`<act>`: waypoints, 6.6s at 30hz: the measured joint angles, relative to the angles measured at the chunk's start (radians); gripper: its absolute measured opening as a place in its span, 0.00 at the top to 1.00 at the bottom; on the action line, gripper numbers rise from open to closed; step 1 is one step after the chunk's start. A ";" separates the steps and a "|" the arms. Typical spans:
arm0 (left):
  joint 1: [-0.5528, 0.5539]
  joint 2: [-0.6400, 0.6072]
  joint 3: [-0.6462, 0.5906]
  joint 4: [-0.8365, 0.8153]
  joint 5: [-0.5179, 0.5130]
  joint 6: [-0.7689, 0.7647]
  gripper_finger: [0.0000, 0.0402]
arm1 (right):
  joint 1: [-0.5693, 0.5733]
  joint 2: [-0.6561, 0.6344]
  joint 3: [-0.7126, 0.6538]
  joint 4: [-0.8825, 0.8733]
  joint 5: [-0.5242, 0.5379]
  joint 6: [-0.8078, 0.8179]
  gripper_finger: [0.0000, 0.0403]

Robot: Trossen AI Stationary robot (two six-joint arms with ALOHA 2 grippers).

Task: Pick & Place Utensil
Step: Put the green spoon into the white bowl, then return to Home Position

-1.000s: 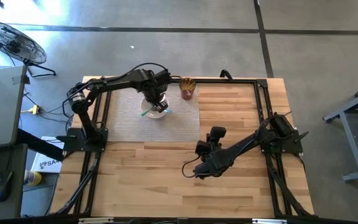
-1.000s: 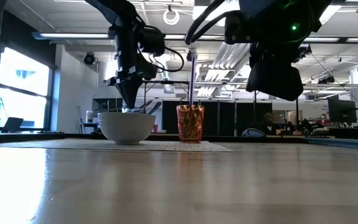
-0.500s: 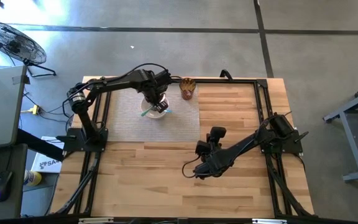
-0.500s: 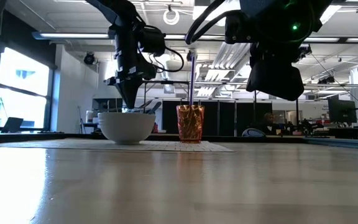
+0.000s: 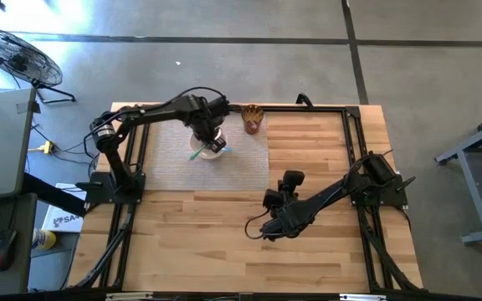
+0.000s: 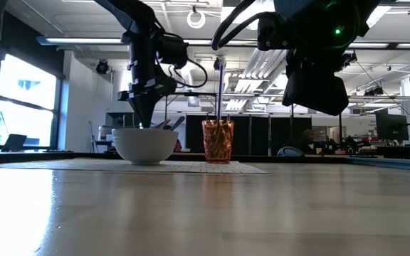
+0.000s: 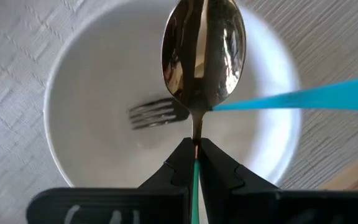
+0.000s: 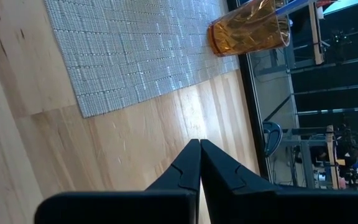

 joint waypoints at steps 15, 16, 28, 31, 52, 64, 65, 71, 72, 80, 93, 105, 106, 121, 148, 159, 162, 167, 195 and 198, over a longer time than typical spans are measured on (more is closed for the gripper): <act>0.000 0.000 -0.035 0.077 0.002 -0.001 0.98 | 0.000 0.000 -0.001 0.007 0.003 -0.003 1.00; 0.000 0.000 -0.035 0.074 0.009 -0.001 0.98 | 0.000 0.000 -0.001 0.007 0.003 -0.003 1.00; 0.023 0.000 -0.035 0.082 0.039 0.007 0.98 | 0.000 0.000 -0.002 0.007 0.004 -0.003 1.00; 0.051 0.000 -0.035 0.083 0.076 0.007 0.98 | 0.000 0.000 -0.002 0.007 0.003 -0.003 1.00; 0.094 0.000 -0.035 0.094 0.154 0.056 0.79 | 0.000 0.001 -0.002 0.008 0.003 -0.002 1.00; 0.106 0.001 0.038 0.053 0.121 0.090 0.75 | -0.001 0.001 -0.002 0.012 -0.008 -0.001 1.00; 0.105 0.001 0.057 0.036 0.121 0.093 0.75 | -0.001 0.001 -0.002 0.012 -0.020 -0.007 1.00; 0.090 -0.050 0.099 -0.012 0.101 0.150 0.75 | -0.001 0.001 -0.002 0.012 -0.074 -0.039 1.00; 0.084 -0.067 0.099 -0.012 0.099 0.159 0.75 | -0.001 0.001 -0.003 0.015 -0.091 -0.051 1.00; -0.018 -0.272 0.012 0.110 0.073 0.154 0.75 | -0.007 0.002 -0.111 0.264 -0.247 -0.281 1.00; -0.166 -0.744 -0.484 0.353 0.009 0.079 0.75 | -0.065 -0.043 -0.120 0.572 -0.361 -0.632 1.00; -0.164 -1.140 -0.708 0.346 0.004 0.017 0.75 | -0.211 -0.136 -0.120 0.949 -0.803 -0.963 1.00; -0.164 -1.168 -0.716 0.348 0.004 0.025 0.75 | -0.222 -0.151 -0.120 0.960 -0.811 -0.965 1.00; -0.164 -1.568 -0.922 0.520 -0.009 -0.012 0.75 | -0.330 -0.246 -0.120 1.097 -1.011 -0.967 1.00; -0.164 -1.617 -1.215 0.965 0.019 -0.018 0.75 | -0.237 -0.542 -0.662 1.581 -0.973 -0.766 1.00; -0.164 -1.617 -1.215 0.985 -0.018 -0.018 0.75 | -0.256 -1.022 -0.970 1.603 -0.747 -0.740 0.98; -0.164 -1.617 -1.215 0.995 -0.017 -0.018 0.75 | -0.256 -1.116 -1.037 1.600 -0.727 -0.741 0.98; -0.164 -1.617 -1.215 1.028 0.010 -0.018 0.75 | -0.256 -1.218 -1.134 1.600 -0.696 -0.739 0.98; -0.164 -1.616 -1.323 1.204 0.035 0.005 0.75 | -0.256 -1.919 -1.313 1.307 -0.761 -0.699 0.99; -0.164 -1.616 -1.323 1.204 0.035 0.006 0.75 | -0.256 -1.950 -1.333 1.324 -0.828 -0.699 0.99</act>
